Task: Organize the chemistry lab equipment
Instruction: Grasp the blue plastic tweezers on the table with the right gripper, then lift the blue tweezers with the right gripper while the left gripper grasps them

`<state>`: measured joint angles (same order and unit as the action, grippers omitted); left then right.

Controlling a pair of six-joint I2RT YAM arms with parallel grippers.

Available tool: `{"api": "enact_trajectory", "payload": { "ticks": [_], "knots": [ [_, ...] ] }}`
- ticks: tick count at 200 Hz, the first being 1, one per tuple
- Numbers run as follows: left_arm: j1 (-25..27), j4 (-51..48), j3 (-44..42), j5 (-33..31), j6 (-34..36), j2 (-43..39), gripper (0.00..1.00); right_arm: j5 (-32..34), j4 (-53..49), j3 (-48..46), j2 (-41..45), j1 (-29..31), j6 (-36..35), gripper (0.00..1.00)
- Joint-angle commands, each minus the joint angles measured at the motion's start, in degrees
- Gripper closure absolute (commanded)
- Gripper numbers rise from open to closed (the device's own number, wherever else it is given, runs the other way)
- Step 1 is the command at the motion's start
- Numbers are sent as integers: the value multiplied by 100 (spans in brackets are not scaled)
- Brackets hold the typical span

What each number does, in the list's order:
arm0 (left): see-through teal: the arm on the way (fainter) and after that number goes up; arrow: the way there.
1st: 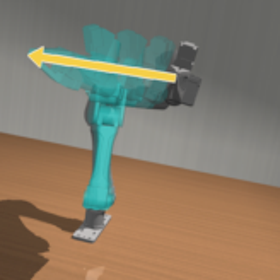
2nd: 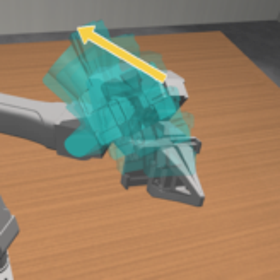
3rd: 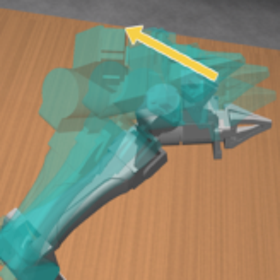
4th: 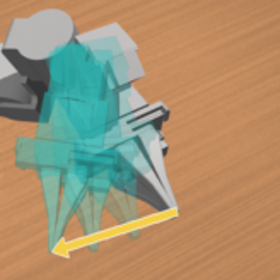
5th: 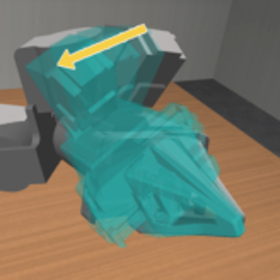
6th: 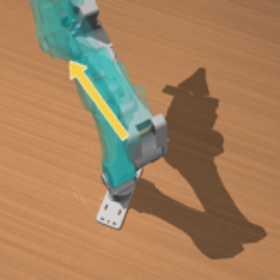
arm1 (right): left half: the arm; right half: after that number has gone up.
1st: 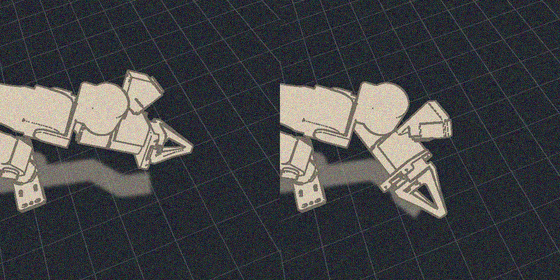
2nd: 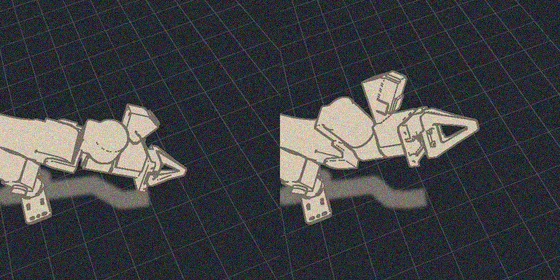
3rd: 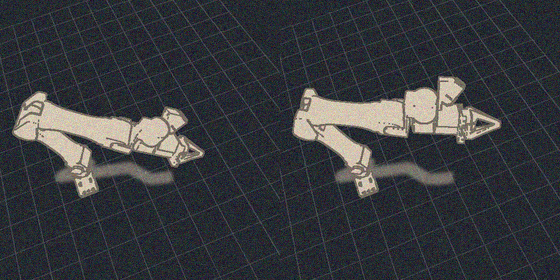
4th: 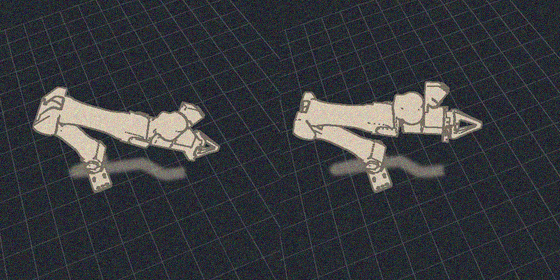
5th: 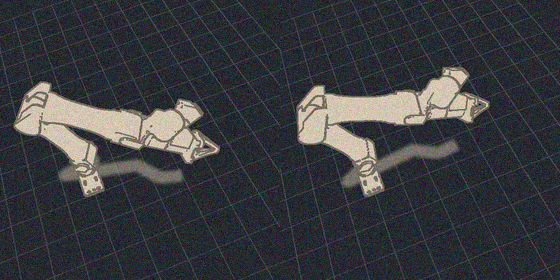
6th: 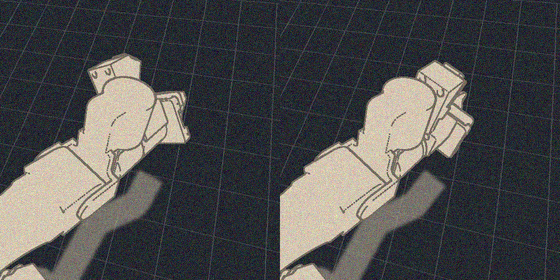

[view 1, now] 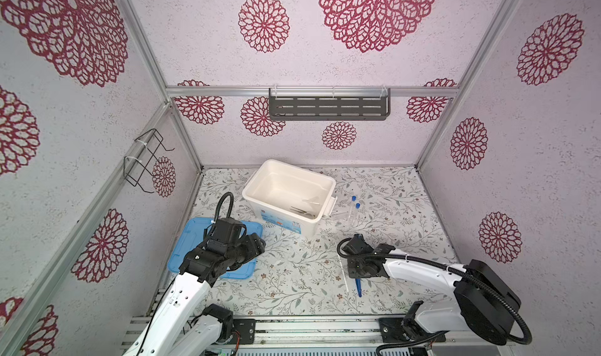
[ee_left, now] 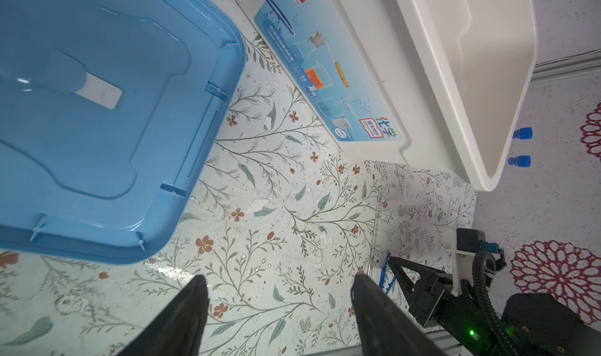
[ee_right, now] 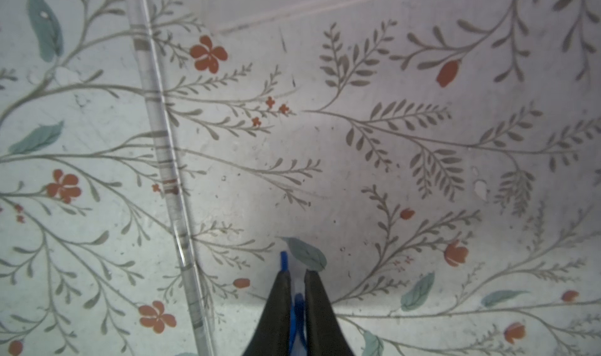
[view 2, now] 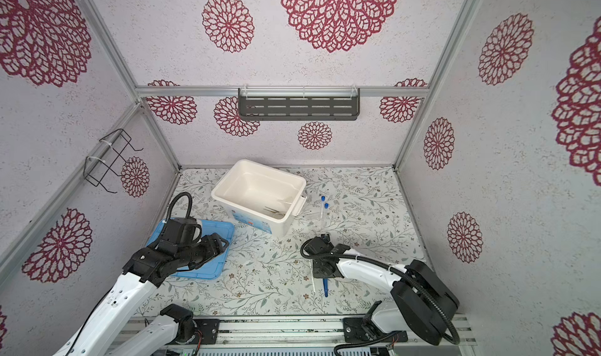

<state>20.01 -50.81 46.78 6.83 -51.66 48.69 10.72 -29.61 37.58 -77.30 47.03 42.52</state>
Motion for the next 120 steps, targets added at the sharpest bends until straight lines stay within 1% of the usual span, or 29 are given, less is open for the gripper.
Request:
{"api": "enact_trajectory", "payload": {
  "ticks": [1, 21, 57, 86, 120],
  "knots": [
    [52, -25, 200, 80, 37, 61, 26, -60, -149, 111, 255, -27, 17, 91],
    [93, 0, 365, 356, 147, 52, 26, -70, -400, 319, 668, -27, 140, 92],
    [341, 642, 597, 1160, 238, -34, 26, -366, -564, 888, 1533, -27, 575, 93],
    [876, 1149, 846, 1411, 297, 124, 26, -876, 10, 1226, 1999, -21, 881, 93],
    [1531, 1971, 996, 1876, 350, 406, 26, -1289, 992, 1461, 2199, -19, 969, 92]
  ]
}}
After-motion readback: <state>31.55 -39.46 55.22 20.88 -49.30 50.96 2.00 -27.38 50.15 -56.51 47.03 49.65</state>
